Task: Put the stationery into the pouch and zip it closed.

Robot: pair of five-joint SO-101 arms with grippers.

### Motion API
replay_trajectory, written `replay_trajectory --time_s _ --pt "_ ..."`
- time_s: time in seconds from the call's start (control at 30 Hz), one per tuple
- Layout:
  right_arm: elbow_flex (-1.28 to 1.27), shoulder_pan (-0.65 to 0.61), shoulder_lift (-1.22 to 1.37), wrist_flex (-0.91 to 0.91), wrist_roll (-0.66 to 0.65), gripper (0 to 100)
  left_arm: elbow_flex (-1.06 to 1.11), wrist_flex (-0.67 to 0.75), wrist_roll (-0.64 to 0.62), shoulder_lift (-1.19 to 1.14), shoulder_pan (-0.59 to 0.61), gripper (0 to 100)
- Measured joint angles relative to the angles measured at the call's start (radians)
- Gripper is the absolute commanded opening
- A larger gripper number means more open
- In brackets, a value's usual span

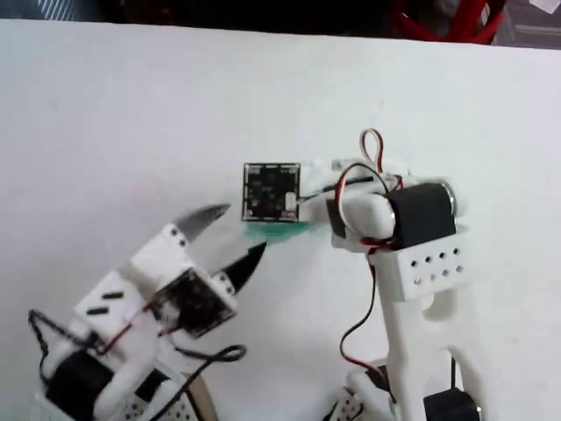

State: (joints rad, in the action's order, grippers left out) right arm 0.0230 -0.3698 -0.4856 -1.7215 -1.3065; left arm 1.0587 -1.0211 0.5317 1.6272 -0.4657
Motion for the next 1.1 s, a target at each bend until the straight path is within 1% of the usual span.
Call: replay_trajectory --time_s 0.1,0.2,0.27,0.37,0.47,0.57,0.67,0.9,1.1 --pt "0.000 -0.008 0.000 0.000 0.006 1.9 0.020 -0.058 0.000 0.126 -0.003 25" --pt "0.000 -0.011 0.000 0.000 0.005 1.9 0.087 -0.041 -0.028 0.190 -0.003 25" --pt "0.000 -0.029 0.000 0.000 0.008 1.9 0.157 0.021 -0.064 0.189 -0.008 25" --pt "0.000 -0.037 0.000 0.000 0.025 1.9 0.258 0.186 -0.104 0.150 -0.009 25" --pt "0.000 -0.041 -0.040 0.000 0.025 1.9 0.285 0.313 -0.124 0.086 -0.008 25" --pt "0.000 -0.043 -0.089 0.000 0.020 1.9 0.287 0.384 -0.133 0.037 0.005 25" --pt "-0.037 -0.043 -0.126 0.000 -0.017 1.9 0.285 0.425 -0.133 -0.021 0.026 25" --pt "-0.103 -0.132 -0.164 0.000 -0.046 1.9 0.279 0.433 -0.137 -0.058 0.008 25" --pt "-0.104 -0.160 -0.164 -0.002 -0.048 1.9 0.276 0.347 -0.138 -0.043 -0.077 25"
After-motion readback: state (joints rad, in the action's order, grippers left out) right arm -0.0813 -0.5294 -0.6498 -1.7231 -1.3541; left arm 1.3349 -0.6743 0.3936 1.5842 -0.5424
